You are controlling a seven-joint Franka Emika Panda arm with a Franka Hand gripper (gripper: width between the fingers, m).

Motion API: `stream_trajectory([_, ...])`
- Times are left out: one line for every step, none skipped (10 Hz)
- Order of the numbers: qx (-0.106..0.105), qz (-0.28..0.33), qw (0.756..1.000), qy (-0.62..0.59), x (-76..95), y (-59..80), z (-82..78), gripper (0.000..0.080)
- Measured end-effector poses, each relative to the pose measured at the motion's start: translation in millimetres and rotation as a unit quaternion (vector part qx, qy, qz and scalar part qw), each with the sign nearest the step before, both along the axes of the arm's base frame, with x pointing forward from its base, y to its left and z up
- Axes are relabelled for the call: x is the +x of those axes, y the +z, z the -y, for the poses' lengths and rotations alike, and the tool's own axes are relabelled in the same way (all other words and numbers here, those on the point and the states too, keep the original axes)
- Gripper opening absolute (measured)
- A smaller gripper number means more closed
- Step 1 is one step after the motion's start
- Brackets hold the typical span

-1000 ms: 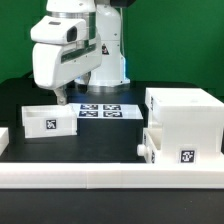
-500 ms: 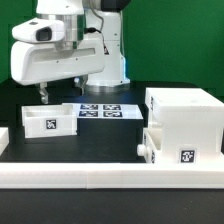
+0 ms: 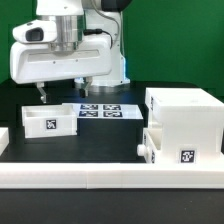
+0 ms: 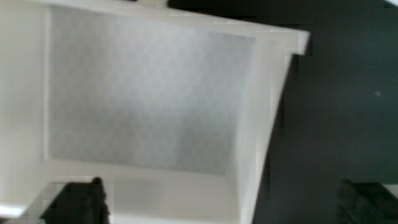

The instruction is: Assemble drawer

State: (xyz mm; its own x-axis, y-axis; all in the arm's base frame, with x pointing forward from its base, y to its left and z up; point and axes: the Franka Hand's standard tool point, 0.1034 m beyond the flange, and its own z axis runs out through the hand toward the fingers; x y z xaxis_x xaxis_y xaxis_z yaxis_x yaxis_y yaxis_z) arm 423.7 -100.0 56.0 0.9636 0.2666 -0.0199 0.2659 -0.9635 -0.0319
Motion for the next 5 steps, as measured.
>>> stream_trajectory([0.003,0.0,1.0,-0.017,-5.1,-9.1,-0.5,0.0648])
stream_trajectory([0.003,0.001,0.999,-0.04,-9.9,-16.4,-5.6,0.0648])
stream_trajectory([0.003,0.001,0.999,-0.036,-13.7,-21.2,-8.8,0.0648])
stream_trajectory([0.003,0.001,0.999,-0.033,-17.2,-28.9,-9.2,0.0648])
stream_trajectory([0.002,0.007,0.999,-0.032,-18.8,-36.7,-9.6,0.0648])
